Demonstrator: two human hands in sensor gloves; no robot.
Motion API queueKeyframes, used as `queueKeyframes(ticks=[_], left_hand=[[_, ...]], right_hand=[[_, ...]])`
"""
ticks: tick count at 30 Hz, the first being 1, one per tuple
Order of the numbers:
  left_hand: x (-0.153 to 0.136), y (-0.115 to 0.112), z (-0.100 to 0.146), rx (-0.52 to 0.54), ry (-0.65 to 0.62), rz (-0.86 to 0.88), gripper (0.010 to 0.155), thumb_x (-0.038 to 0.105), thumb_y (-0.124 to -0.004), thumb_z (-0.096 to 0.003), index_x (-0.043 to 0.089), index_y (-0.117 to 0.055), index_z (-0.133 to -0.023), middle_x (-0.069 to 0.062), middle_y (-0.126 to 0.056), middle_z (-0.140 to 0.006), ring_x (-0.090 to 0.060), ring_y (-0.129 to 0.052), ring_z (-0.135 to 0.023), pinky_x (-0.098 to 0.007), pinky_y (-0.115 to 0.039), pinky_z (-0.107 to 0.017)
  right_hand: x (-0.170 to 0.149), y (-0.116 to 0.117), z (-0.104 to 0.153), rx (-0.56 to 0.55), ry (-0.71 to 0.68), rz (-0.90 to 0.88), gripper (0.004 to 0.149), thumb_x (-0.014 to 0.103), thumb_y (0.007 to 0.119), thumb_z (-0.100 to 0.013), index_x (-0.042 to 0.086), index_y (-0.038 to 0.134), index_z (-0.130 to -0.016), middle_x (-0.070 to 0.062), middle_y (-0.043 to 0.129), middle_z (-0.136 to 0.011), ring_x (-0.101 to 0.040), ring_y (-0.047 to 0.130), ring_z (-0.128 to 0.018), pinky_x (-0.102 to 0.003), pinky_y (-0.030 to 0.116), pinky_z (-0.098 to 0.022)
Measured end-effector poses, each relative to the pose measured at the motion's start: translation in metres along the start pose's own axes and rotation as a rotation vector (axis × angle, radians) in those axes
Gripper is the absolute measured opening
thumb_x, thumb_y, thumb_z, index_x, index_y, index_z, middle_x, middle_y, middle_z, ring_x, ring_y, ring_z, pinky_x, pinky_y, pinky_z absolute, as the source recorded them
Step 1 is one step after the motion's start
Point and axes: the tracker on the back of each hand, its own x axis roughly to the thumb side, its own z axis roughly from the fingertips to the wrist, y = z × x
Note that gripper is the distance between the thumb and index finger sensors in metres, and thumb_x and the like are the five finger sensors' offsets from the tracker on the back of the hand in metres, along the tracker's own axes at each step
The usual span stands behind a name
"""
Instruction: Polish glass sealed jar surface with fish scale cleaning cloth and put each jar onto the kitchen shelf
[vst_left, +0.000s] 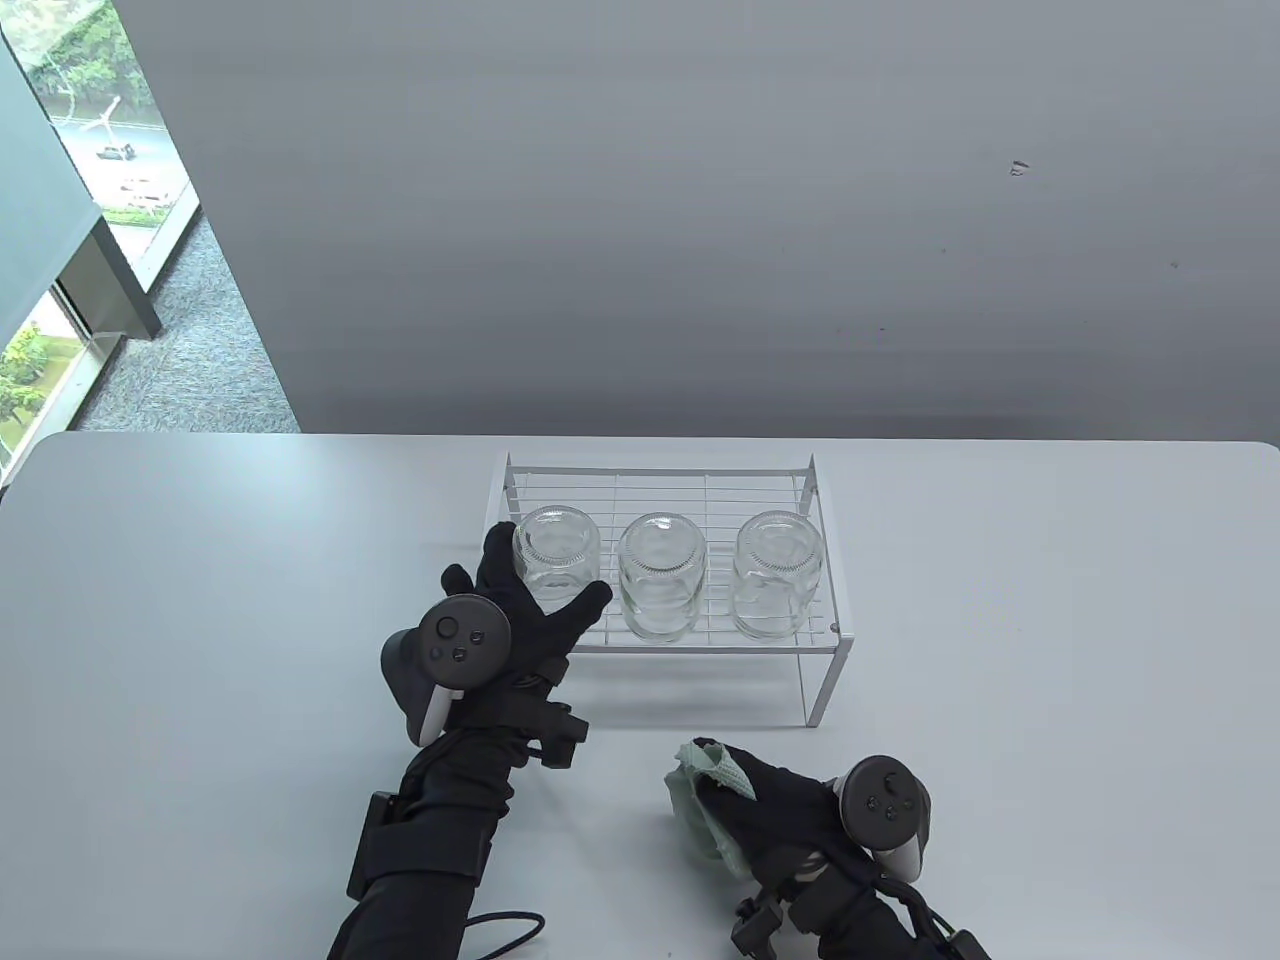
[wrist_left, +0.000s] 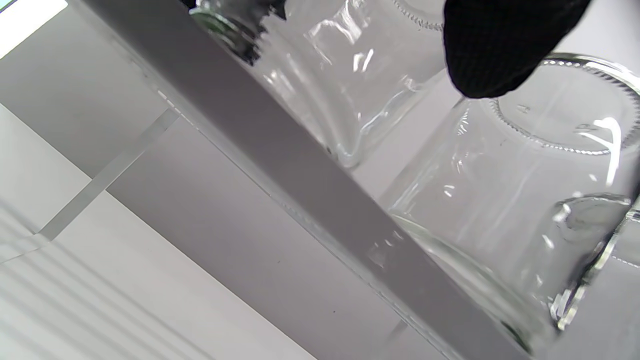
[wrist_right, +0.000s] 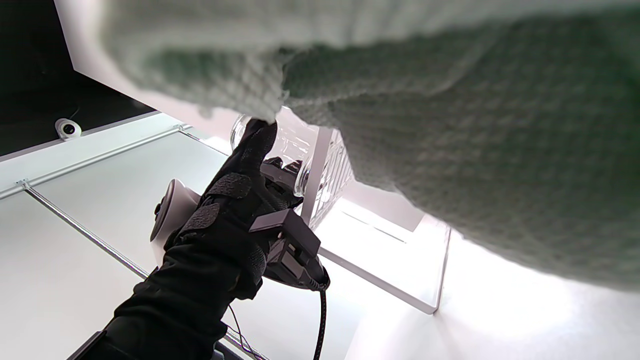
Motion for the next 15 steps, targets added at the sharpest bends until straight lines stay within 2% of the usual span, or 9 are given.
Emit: queueKeyframes(ticks=[15], left_hand=[[-0.0018,0.0021,0.0005,0.009,-0.004,0.025,0.107,0.066,-0.084,-0.0445,-0.001,-0.027,-0.106,-0.026,-0.056,-0.106,-0.051,-0.075,-0.090,-0.060,-0.027,-0.072]], right_hand=[[0.0000,0.0000,-0.0001,0.004,-0.001,0.000,0.052,0.027,0.074,-0.052,-0.010,0.075,-0.089,-0.034,0.085,-0.069,-0.047,0.096,-0.048,-0.063,0.068,-0.043]])
